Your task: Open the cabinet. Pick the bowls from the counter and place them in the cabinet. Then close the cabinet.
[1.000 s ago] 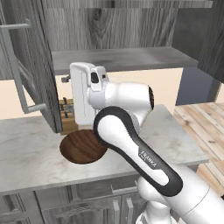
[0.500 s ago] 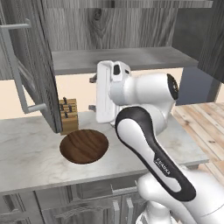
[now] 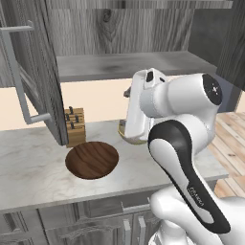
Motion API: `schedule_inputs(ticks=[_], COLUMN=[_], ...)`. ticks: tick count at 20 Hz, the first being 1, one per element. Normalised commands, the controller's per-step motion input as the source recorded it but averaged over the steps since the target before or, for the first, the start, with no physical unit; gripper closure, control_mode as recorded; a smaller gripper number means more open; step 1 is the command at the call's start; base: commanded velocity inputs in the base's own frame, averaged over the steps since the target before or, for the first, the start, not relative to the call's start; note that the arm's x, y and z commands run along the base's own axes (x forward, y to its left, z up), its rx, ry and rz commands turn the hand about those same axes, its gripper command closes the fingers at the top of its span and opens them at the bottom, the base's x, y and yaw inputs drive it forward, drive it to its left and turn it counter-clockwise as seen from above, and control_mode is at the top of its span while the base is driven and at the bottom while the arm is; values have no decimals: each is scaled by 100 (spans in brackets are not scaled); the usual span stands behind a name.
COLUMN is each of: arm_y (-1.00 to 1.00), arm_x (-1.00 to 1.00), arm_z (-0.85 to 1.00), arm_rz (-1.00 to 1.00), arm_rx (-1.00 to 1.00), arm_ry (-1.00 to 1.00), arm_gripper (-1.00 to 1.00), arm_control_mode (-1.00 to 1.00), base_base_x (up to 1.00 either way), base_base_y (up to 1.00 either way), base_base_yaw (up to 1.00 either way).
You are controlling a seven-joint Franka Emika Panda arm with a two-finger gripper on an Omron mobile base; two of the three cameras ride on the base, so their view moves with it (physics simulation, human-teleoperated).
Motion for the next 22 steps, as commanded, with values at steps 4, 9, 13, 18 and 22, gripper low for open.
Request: schedule_inputs(ticks=[4, 9, 13, 18, 22], arm_y=[-6, -3, -21, -24, -13], arm_x=[-16, -13, -11, -5, 0], arm_z=[-34, -47, -33, -22, -12], arm_rz=[-14, -12, -12, -10, -5], arm_rx=[0, 0, 0, -3, -3], arm_ry=[9, 9, 15, 20, 19], arm_gripper=[-100, -100, -100, -100, -100], arm_control_mode=[-100, -100, -100, -100, -100], base_base_x=[0, 0, 0, 0, 0], base_base_y=[0, 0, 0, 0, 0], base_base_yaw=[0, 0, 0, 0, 0])
